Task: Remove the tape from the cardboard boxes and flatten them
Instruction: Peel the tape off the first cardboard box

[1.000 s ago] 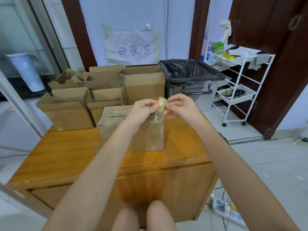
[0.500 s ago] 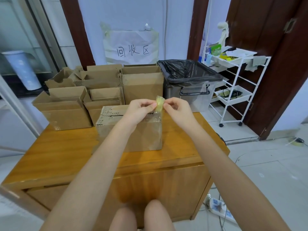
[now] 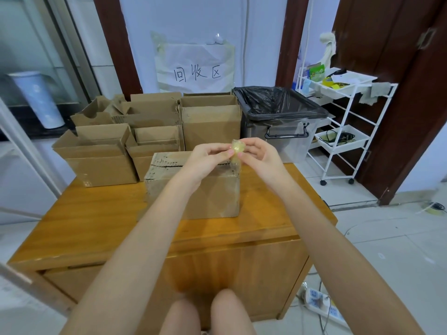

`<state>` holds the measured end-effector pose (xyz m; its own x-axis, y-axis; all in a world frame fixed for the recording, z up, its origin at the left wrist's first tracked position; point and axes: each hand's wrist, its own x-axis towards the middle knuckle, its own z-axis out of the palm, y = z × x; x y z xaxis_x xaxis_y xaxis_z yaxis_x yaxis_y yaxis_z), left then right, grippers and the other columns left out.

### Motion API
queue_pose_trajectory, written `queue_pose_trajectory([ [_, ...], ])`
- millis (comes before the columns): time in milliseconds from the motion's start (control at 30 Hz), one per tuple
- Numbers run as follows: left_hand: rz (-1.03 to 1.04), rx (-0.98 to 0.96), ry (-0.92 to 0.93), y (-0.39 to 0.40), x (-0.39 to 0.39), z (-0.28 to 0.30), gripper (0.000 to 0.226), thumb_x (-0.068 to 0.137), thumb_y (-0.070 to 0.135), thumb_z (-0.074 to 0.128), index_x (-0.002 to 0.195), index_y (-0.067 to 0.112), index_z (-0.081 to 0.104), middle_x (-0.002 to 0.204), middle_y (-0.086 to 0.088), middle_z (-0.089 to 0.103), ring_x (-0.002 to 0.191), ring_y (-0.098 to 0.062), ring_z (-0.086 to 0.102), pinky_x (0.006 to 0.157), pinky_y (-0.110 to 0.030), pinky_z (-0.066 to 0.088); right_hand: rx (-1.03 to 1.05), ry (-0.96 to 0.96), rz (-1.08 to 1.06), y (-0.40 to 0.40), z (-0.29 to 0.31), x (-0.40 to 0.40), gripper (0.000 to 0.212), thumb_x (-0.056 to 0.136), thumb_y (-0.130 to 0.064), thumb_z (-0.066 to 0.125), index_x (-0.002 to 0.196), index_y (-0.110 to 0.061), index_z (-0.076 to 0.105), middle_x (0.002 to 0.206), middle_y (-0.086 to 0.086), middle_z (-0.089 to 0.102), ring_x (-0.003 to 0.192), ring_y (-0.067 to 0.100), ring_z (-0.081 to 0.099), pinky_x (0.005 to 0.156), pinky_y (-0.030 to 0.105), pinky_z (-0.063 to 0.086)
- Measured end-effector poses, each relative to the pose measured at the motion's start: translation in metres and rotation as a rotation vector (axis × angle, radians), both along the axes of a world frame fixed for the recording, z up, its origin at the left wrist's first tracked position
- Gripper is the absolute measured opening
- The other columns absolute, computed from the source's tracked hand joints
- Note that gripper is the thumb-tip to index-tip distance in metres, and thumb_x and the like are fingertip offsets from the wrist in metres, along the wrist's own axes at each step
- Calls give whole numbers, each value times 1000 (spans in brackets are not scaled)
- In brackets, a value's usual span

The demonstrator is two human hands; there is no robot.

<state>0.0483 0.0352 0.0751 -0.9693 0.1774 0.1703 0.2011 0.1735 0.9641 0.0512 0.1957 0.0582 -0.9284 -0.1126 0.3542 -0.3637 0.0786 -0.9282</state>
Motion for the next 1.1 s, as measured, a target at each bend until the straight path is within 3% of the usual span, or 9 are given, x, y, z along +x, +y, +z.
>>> queue_pose_trajectory([
  [133,70,80,57,-1,0,-2,17,83,9,72,100,12,70,91,4,70,80,2,64,69,-6,46,44,44,-19,-2,-2,-1,21,91,-6,62,112,-9,61,112,9,66,96,11,65,82,25,54],
  [267,92,114,110,1,0,-4,16,83,4,71,97,10,71,87,2,70,76,1,64,70,-10,48,71,93,-81,0,-3,-3,25,86,-7,69,109,-11,59,102,9,67,91,16,66,84,33,55],
  [367,85,124,137,1,1,-5,19,83,2,70,100,11,71,88,4,71,78,2,66,73,-11,49,97,84,-111,1,-2,-5,34,82,-8,74,112,-11,57,92,3,67,87,15,66,84,29,55],
  [500,66,107,129,1,1,-4,19,85,2,67,98,15,72,89,5,73,83,0,67,77,-13,50,179,132,-85,2,2,-4,21,83,-9,72,102,-16,64,98,-1,67,85,10,64,80,24,54],
  [700,179,39,79,2,-1,-6,16,94,4,50,89,16,60,84,4,71,84,-3,65,73,-13,48,132,84,-93,6,-1,-2,23,88,-12,68,108,-15,56,94,5,68,89,22,67,86,43,56],
  [833,183,-99,106,5,-2,-6,15,95,4,45,92,12,58,84,3,66,80,-3,62,64,-5,45,84,161,-83,9,-4,10,39,89,-5,64,117,-24,44,80,-2,65,76,19,66,81,34,56],
  [900,166,-173,116,8,-1,-8,14,95,5,46,93,12,58,85,2,65,79,-6,61,61,-7,46,121,220,-88,10,-8,16,35,91,-3,60,115,-27,50,82,-2,63,77,18,65,80,35,57],
  [1000,169,-217,115,9,-1,-8,14,95,6,47,92,13,59,88,-1,65,78,-6,61,55,-6,45,119,218,-104,11,-13,18,25,93,-1,55,115,-14,56,87,0,63,79,8,63,79,29,55],
  [1100,173,-221,94,8,-3,-7,14,95,7,46,92,14,59,89,0,65,78,-6,61,59,-12,47,179,207,-109,10,-15,18,24,96,-5,52,118,-17,54,88,4,62,81,13,61,80,28,54],
])
